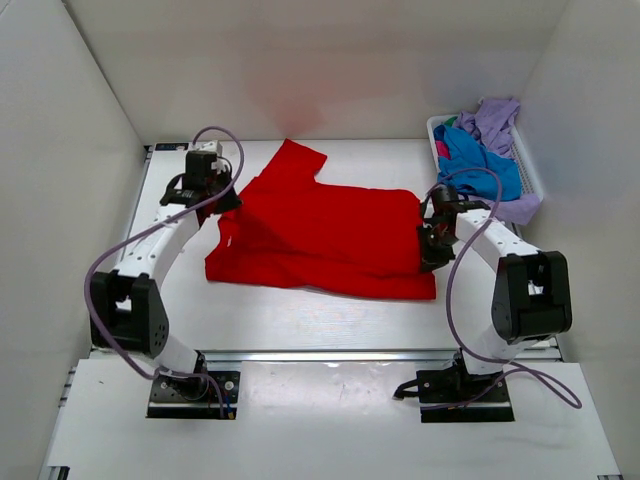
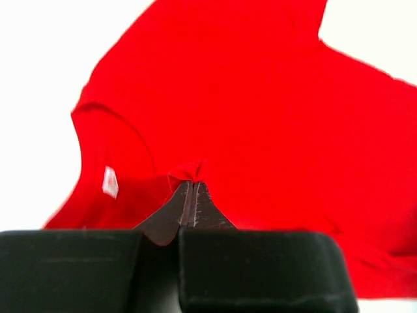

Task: Fold and stack the t-shirts
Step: Fold the flattened tshirt in 1/3 of the way

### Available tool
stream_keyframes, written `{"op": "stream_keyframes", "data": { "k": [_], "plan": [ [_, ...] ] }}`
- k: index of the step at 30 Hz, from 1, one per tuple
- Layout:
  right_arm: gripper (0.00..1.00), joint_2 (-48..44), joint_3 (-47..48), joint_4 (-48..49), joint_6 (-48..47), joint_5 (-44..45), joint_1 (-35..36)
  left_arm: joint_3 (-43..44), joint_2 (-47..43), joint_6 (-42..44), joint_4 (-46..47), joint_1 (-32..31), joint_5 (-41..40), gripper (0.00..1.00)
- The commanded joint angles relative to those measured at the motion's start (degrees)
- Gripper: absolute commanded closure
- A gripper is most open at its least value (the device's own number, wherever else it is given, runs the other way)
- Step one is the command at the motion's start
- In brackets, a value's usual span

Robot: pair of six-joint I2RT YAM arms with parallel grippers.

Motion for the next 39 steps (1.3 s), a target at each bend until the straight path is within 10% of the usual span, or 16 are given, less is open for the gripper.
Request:
{"op": "stream_keyframes", "data": {
  "k": [1, 4, 10, 23, 39],
  "plan": [
    [0.86, 0.36, 3.77, 3.63, -0.55, 3.10, 0.51, 6.74, 1.92, 1.73, 3.54, -0.21, -3.21, 0.99],
    [0.54, -0.95, 4.92, 4.86, 0.07, 5.75, 0.77, 10.53, 3.86, 2.35, 3.55, 0.93, -5.51, 0.61],
    [0.40, -5.25, 4.58, 1.09, 3.31, 6.98, 0.42, 9.16, 0.46, 4.46, -5.50, 3.39, -7.36, 0.40],
    [0.44, -19.41, -7.29, -5.67, 12.37, 5.66, 2.70, -20.03, -17.49, 0.42, -16.50, 0.50, -11.59, 0.59],
    [0.43, -21.70, -10.72, -3.66, 17.21, 3.90, 4.46, -19.25, -0.27, -2.93, -7.27, 0.05, -19.14, 0.43]
  ]
}}
